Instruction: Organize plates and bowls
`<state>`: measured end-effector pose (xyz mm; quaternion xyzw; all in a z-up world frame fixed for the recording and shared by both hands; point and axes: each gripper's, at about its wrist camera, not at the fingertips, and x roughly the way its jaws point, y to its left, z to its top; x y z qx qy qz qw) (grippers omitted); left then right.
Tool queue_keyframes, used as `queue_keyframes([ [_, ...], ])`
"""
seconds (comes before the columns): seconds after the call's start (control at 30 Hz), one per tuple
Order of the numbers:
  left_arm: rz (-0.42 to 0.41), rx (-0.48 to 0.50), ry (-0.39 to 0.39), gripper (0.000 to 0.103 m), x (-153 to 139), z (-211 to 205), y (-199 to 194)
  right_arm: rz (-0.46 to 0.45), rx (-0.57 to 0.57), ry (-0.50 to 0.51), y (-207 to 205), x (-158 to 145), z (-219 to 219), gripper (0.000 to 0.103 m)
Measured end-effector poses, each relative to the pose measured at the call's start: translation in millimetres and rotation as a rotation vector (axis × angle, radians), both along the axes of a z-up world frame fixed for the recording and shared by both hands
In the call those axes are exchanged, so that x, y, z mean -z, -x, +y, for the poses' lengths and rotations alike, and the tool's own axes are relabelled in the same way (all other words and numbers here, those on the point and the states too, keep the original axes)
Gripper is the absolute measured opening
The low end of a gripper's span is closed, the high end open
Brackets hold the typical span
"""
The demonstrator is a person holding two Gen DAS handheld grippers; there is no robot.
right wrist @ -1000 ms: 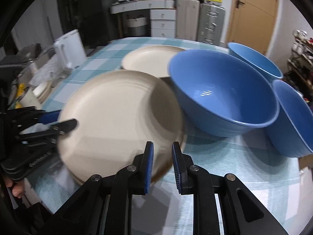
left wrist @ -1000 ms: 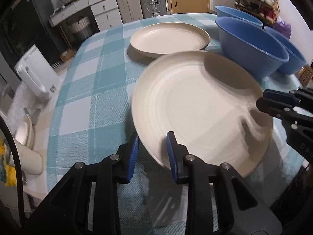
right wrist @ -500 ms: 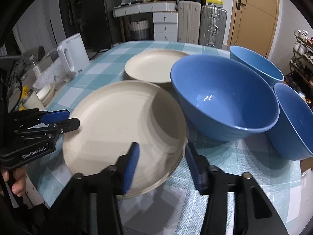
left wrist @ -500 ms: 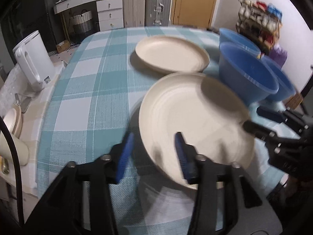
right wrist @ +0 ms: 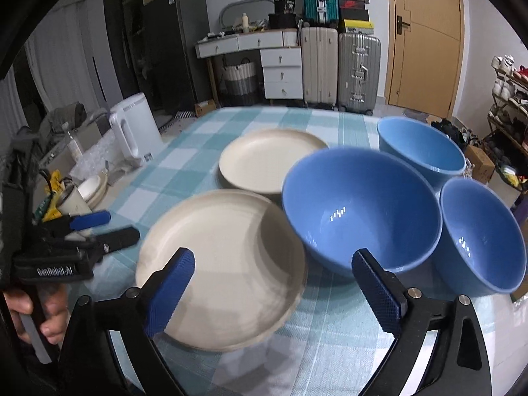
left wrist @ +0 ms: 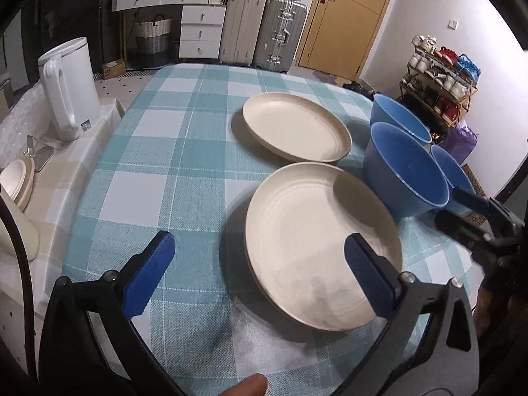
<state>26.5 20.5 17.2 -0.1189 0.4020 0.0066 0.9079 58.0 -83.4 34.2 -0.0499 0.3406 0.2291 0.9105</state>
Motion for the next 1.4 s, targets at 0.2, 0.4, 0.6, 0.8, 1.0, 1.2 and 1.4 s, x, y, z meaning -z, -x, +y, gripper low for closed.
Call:
queue_keyframes([
  [0.2,-0.012,-0.029,-0.019,0.102,-5.1,1.8,-6.1,-0.040,-0.005,-0.019,-7.4,-24.3,-5.3,0.102],
  [0.4,-0.029,-0.086,0.001,0.102,-15.5,10.2,-15.6,-0.026,-0.042,-0.023,-27.2,-34.2,-8.1,0.102],
  [0.6,-0.011,-0.130,-0.010,0.102,-20.8,13.6,-33.8,-0.029,-0.069,-0.012,-47.0,-48.5,-8.5,0.102],
  [0.8,0.004,-0.152,-0.020,0.102,-25.0,16.3,-49.8,-0.014,-0.079,-0.039,-73.2,-63.4,-13.0,0.102],
  [1.0,0.025,-0.160,-0.024,0.102,-24.6,19.5,-70.2,-0.001,-0.077,-0.023,-98.7,-71.2,-10.9,0.102],
  [1.2,0.045,-0.153,-0.029,0.102,-24.8,18.2,-93.1,0.021,-0.085,-0.010,-119.1,-72.7,-6.0,0.102],
  [1.4,0.054,-0.151,-0.036,0.102,-27.3,19.0,-111.4,0.020,-0.090,0.005,-139.1,-81.4,-0.4,0.102],
])
